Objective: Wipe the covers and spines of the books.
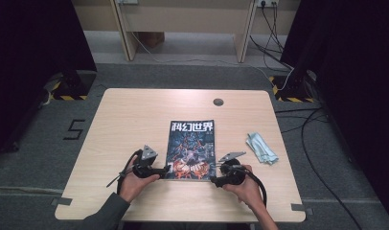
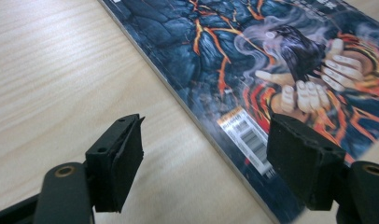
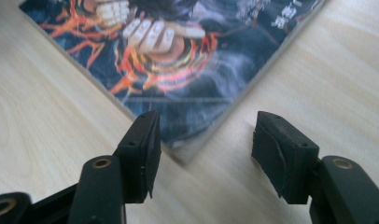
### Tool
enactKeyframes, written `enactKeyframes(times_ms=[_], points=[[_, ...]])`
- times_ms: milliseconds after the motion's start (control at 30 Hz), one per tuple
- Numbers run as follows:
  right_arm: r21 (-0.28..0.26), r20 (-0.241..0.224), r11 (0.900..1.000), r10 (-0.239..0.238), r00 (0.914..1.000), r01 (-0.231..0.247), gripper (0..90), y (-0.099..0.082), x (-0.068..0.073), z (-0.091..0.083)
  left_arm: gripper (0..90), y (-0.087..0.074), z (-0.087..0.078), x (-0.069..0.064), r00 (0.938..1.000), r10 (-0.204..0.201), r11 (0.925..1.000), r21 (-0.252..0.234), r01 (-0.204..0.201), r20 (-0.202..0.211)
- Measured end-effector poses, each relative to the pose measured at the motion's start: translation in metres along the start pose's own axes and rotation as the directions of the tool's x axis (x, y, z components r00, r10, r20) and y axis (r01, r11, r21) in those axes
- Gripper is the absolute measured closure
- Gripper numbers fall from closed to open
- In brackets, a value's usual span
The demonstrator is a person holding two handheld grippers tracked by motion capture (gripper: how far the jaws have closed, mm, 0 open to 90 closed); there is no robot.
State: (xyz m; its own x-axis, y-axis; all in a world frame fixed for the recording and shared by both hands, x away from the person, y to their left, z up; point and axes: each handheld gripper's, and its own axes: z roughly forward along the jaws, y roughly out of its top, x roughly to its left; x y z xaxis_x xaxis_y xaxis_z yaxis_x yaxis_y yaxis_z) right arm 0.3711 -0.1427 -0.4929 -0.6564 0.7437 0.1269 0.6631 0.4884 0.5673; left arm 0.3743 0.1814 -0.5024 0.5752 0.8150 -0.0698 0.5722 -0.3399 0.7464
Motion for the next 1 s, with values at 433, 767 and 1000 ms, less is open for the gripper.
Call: enactKeyframes(times_ms=[433, 767, 1000], points=[[-0.089, -0.017, 0.9939, 0.065, 0.9977, -0.066, 34.3, -0.001, -0.012, -0.019, 23.3, -0.029, -0.029, 0.007, 0.9943, -0.058, 0.9977, 0.041, 0.055, 0.090], [-0.114, 0.040, 0.9895, 0.094, 0.9947, -0.089, 34.2, -0.005, -0.029, -0.033, 21.1, -0.037, -0.033, -0.002, 0.9970, 0.004, 0.9976, 0.068, -0.009, 0.077], [-0.157, 0.098, 0.9803, 0.136, 0.9859, -0.120, 34.1, -0.008, -0.051, -0.048, 20.4, -0.041, -0.034, -0.004, 0.9964, 0.011, 0.9963, 0.084, -0.018, 0.084]])
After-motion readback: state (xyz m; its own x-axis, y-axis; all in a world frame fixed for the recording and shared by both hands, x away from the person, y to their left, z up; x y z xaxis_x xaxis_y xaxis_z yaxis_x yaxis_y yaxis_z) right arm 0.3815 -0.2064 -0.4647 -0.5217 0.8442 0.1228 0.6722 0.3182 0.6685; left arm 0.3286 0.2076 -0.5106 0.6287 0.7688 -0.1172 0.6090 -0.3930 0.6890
